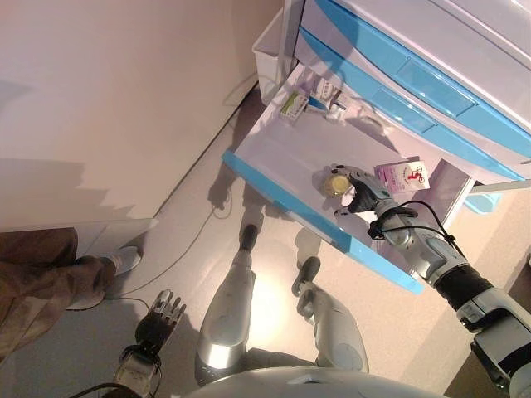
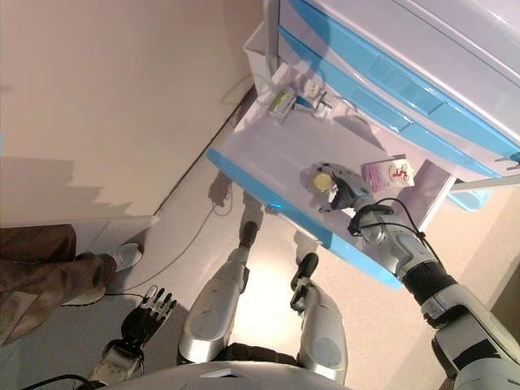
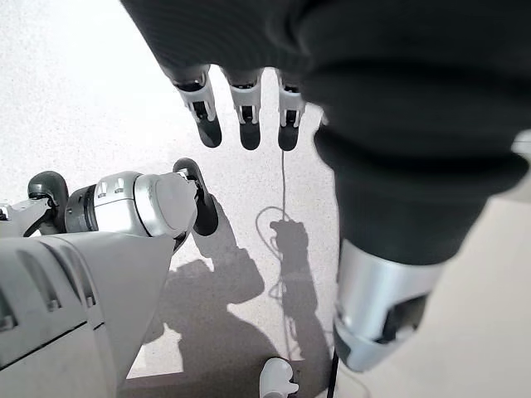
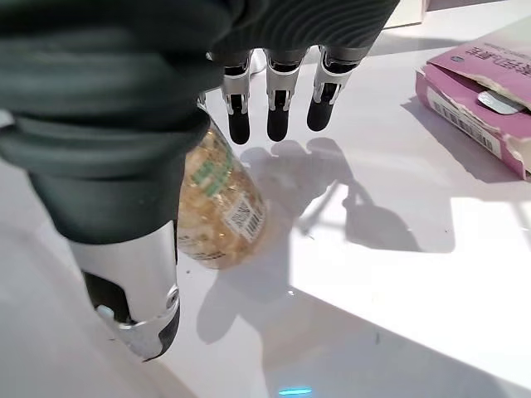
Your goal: Open the drawer and pick up the medicine
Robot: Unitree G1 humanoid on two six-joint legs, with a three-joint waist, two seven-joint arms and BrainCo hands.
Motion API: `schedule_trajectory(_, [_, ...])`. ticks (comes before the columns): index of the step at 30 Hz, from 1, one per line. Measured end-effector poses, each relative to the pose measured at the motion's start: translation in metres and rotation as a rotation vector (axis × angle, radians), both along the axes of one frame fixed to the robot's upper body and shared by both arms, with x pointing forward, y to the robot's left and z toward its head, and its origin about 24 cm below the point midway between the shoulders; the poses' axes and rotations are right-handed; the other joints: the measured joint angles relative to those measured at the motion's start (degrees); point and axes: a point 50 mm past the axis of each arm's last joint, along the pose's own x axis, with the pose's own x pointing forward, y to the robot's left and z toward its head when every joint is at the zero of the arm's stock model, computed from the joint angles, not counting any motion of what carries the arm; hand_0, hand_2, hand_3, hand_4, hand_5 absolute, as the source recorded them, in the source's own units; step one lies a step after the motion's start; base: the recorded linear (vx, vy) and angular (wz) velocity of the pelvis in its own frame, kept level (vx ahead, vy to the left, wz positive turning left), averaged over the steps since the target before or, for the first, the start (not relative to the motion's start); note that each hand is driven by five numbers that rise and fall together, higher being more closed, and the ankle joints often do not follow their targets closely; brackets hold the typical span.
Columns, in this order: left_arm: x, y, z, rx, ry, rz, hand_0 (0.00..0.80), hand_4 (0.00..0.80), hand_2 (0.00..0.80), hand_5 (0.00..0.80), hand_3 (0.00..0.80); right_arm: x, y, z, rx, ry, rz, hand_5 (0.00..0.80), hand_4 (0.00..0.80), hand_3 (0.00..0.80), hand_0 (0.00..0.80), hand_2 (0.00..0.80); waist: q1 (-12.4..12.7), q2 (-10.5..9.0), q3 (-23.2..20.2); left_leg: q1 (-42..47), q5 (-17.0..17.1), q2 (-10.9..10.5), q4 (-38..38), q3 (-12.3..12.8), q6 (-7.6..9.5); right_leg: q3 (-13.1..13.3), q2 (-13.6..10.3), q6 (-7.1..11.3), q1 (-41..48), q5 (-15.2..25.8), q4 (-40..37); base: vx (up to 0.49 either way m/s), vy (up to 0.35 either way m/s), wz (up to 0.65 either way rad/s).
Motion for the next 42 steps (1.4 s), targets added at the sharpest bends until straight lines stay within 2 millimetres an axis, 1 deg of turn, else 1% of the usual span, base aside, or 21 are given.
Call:
schedule_trajectory(12, [0.0013, -0.0004, 0.0006, 0.001, -0.002, -0.001, 0.0, 0.0, 0.0, 0.0, 0.0, 0.0003, -0.0003, -0.0001, 0.003, -0.009, -0.009, 0.0, 0.0, 0.0, 0.0, 0.0, 0.1, 0.58, 0.3, 0.0, 0.0, 0.0, 0.0, 0.0, 0.04, 0.0, 0.0, -0.04, 0.0, 0.0, 0.0, 0.0, 0.0, 0.0])
schedule_trajectory(13, [0.0015, -0.0005, 0.0007, 0.001, -0.003, -0.001, 0.0, 0.0, 0.0, 0.0, 0.0, 0.0004, -0.0003, 0.0001, 0.003, -0.01, -0.009, 0.06, 0.06, 0.06, 0.06, 0.06, 0.1, 0.58, 0.3, 0.0, 0.0, 0.0, 0.0, 0.0, 0.04, 0.0, 0.0, -0.04, 0.0, 0.0, 0.0, 0.0, 0.0, 0.0])
schedule_trajectory(14, [0.0017, -0.0005, 0.0008, 0.001, -0.004, -0.002, 0.0, 0.0, 0.0, 0.0, 0.0, 0.0004, -0.0002, 0.0001, 0.003, -0.01, -0.009, 0.568, 0.568, 0.568, 0.568, 0.568, 0.1, 0.58, 0.3, 0.0, 0.0, 0.0, 0.0, 0.0, 0.04, 0.0, 0.0, -0.03, 0.0, 0.0, 0.0, 0.0, 0.0, 0.0])
schedule_trajectory(15, [0.0018, -0.0005, 0.0008, 0.001, -0.004, -0.002, 0.0, 0.0, 0.0, 0.0, 0.0, 0.0006, 0.0003, 0.0003, 0.005, -0.011, -0.008, 0.8, 0.8, 0.8, 0.8, 0.8, 0.2, 0.58, 0.3, 0.0, 0.0, 0.0, 0.0, -0.1, 0.04, 0.0, 0.0, -0.03, 0.0, 0.0, 0.0, 0.0, 0.0, 0.0])
schedule_trajectory(30, [0.0047, -0.0015, 0.0025, 0.008, -0.015, -0.019, 0.0, 0.0, 0.0, 0.0, 0.0, 0.0017, 0.0001, 0.0002, 0.009, -0.019, -0.011, 0.8, 0.8, 0.8, 0.8, 0.8, 1.2, 0.59, 0.3, 0.0, 0.3, 0.0, 0.0, -0.4, -0.1, -0.1, 0.0, -0.01, 0.1, 0.0, 0.1, 0.0, 0.0, 0.0])
schedule_trajectory(42, [0.0051, -0.0016, 0.0028, 0.008, -0.017, -0.02, 0.0, 0.0, 0.0, 0.0, 0.0, 0.0014, -0.0001, -0.0006, 0.012, -0.021, -0.008, 0.8, 0.8, 0.8, 0.8, 0.8, 1.2, 0.59, 0.3, 0.0, 0.4, 0.0, 0.0, -0.5, -0.13, -0.1, 0.0, 0.0, 0.2, 0.0, 0.2, 0.0, 0.0, 0.0])
